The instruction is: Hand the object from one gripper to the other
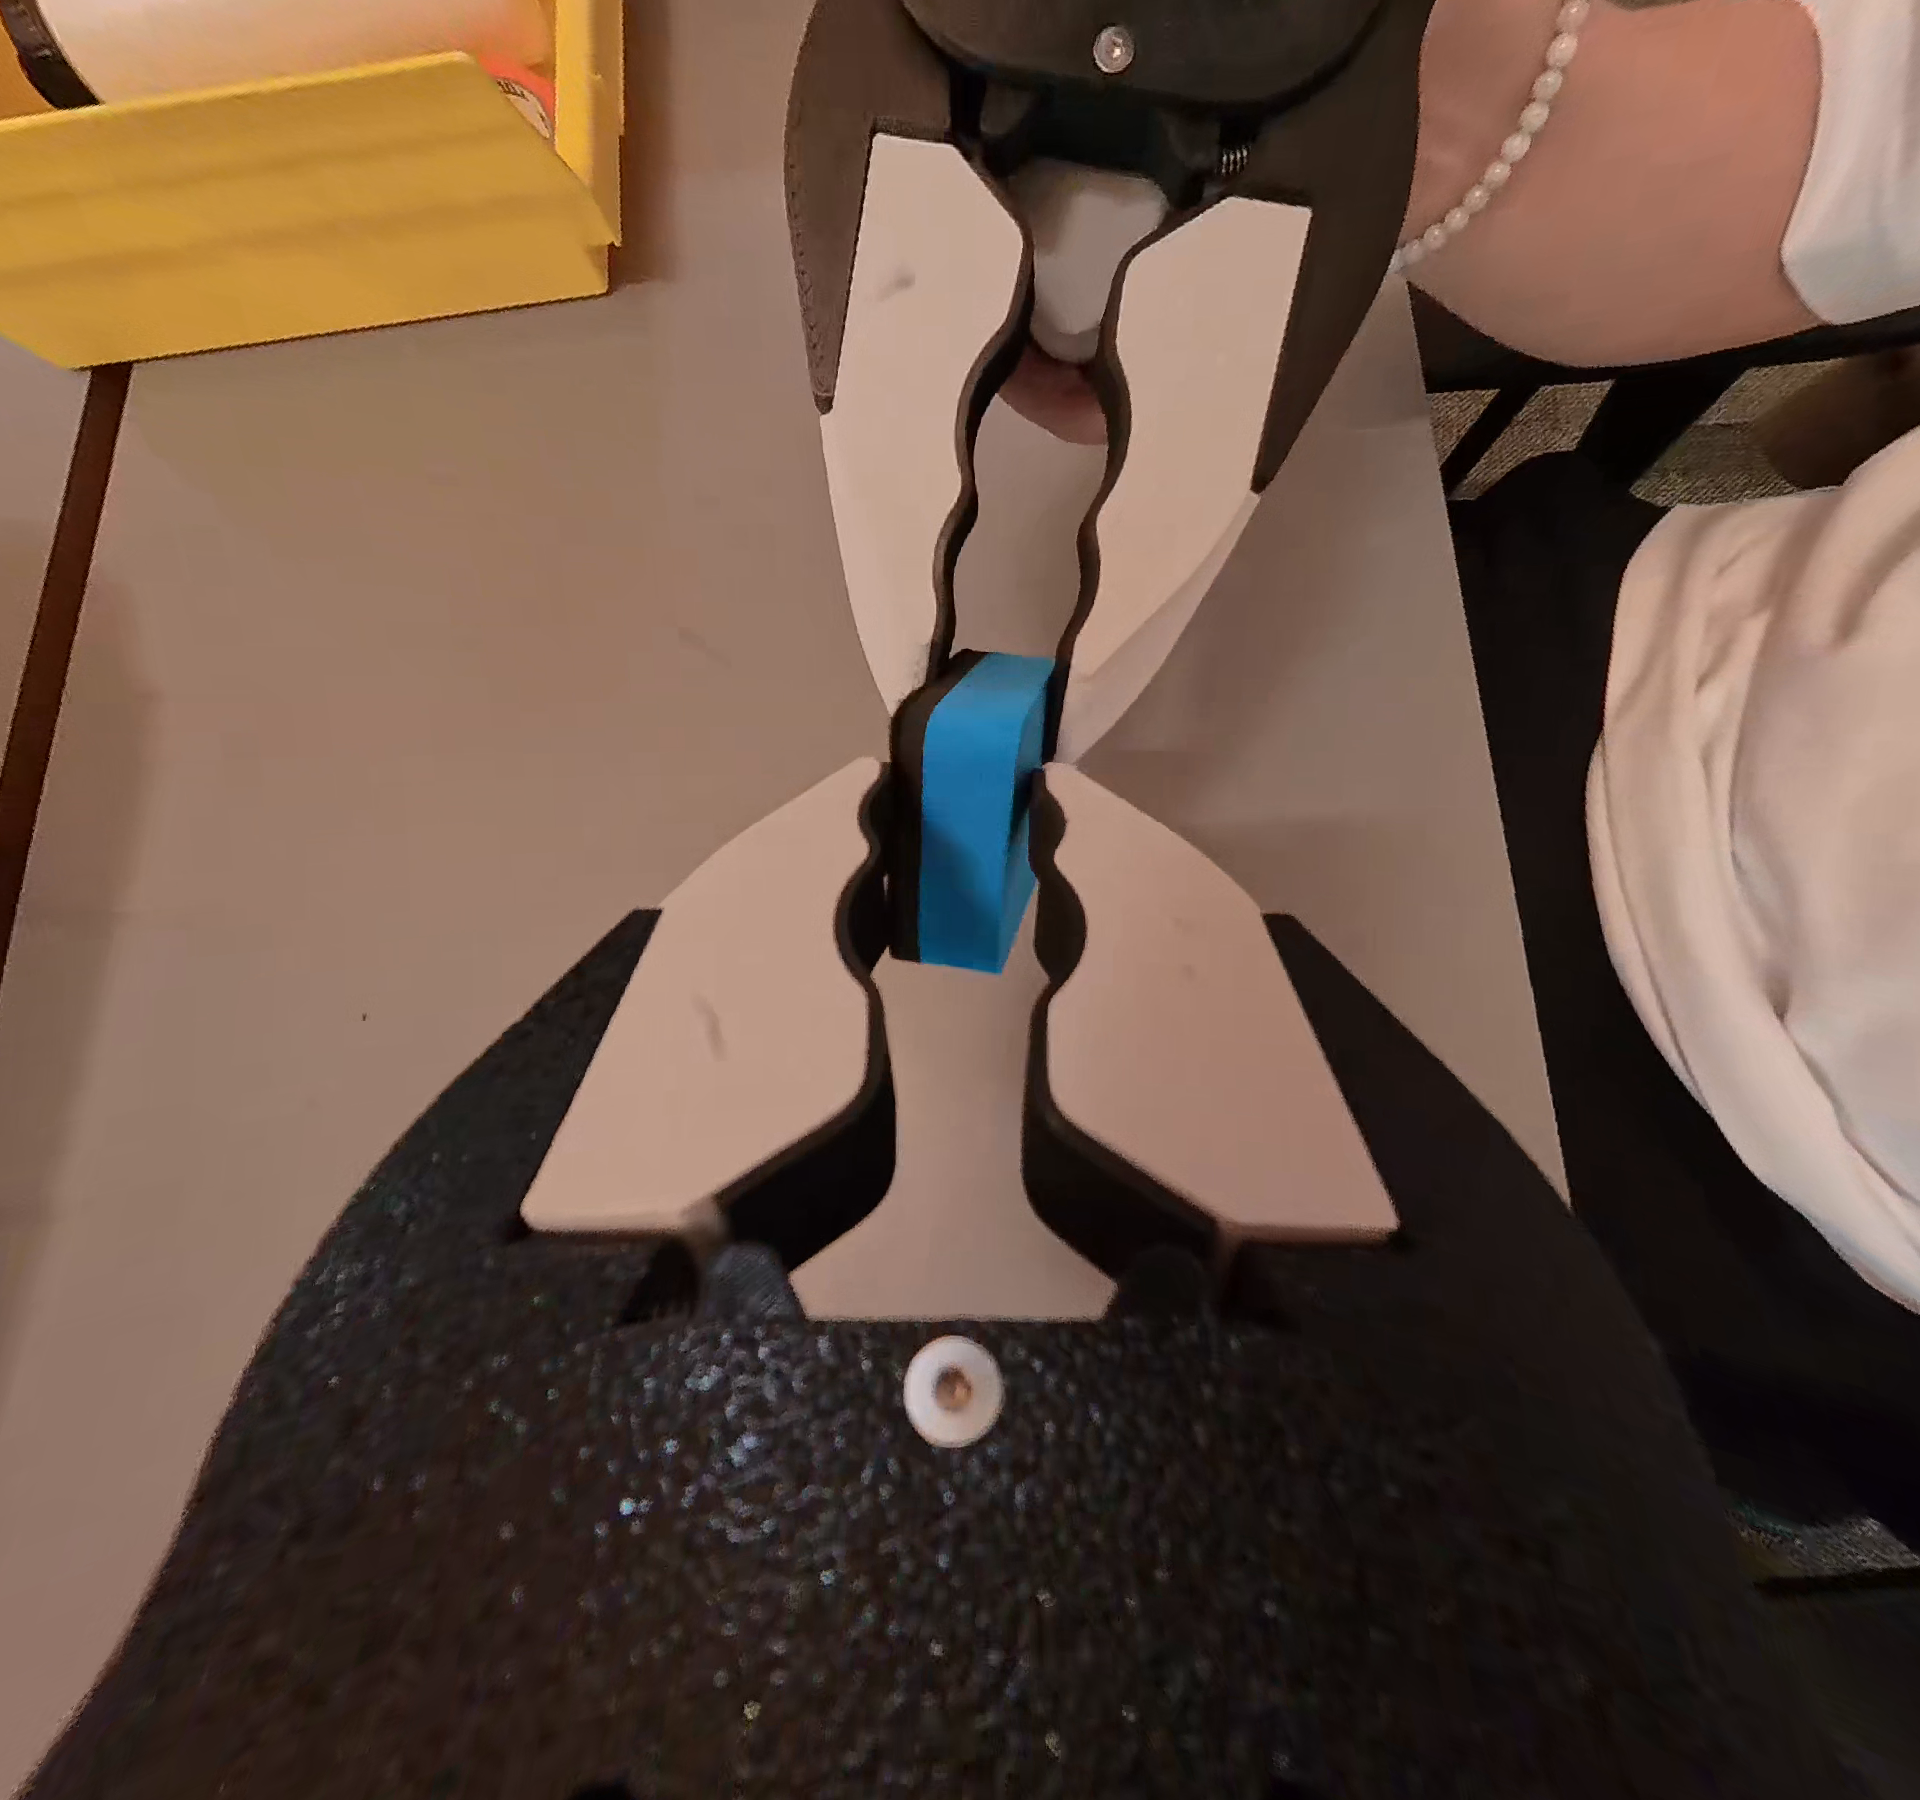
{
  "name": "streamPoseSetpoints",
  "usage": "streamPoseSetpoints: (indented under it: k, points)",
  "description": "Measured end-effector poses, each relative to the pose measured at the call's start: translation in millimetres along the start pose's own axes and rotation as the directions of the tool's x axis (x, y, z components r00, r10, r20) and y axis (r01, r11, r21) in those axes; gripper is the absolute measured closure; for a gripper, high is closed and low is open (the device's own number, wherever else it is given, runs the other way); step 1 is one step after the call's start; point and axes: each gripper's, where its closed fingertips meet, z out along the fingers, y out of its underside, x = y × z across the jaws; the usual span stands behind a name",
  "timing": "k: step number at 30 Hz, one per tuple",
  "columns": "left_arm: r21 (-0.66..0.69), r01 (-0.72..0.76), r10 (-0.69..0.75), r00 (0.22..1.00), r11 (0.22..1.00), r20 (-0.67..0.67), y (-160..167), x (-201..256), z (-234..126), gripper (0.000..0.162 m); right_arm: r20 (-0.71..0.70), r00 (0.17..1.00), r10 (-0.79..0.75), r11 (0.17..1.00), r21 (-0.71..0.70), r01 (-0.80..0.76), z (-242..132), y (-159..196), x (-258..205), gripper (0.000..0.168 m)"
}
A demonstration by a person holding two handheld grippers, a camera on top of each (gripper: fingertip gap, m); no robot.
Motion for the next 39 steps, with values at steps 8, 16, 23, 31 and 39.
streamPoseSetpoints:
  k: [8, 16, 23, 31, 39]
  points:
    - [0.403, 0.147, -0.199, 0.976, 0.903, 0.090, -41, -31, -35, 0.141, -0.080, 0.983, 0.166, 0.976, 0.153, -0.153, -8, -10, 25, 0.094]
    - [0.733, 0.187, -0.270, 0.963, 0.654, -0.005, -68, -25, -57, 0.141, 0.117, 0.922, 0.370, 0.756, 0.539, -0.372, -25, -57, 31, 0.120]
    - [0.747, 0.281, -0.327, 0.941, 0.603, -0.090, -56, -21, -49, 0.138, 0.055, 0.969, 0.240, 0.836, 0.497, -0.235, -29, -59, 24, 0.146]
    - [0.655, 0.197, -0.412, 0.891, 0.729, 0.190, -22, -31, -38, 0.110, -0.427, 0.864, 0.268, 0.930, 0.349, -0.116, -91, -27, 91, 0.146]
    - [0.580, 0.211, -0.423, 0.869, 0.787, 0.257, 2, -17, -22, 0.112, -0.904, 0.396, 0.163, 0.947, 0.030, -0.320, -217, 85, 202, 0.146]
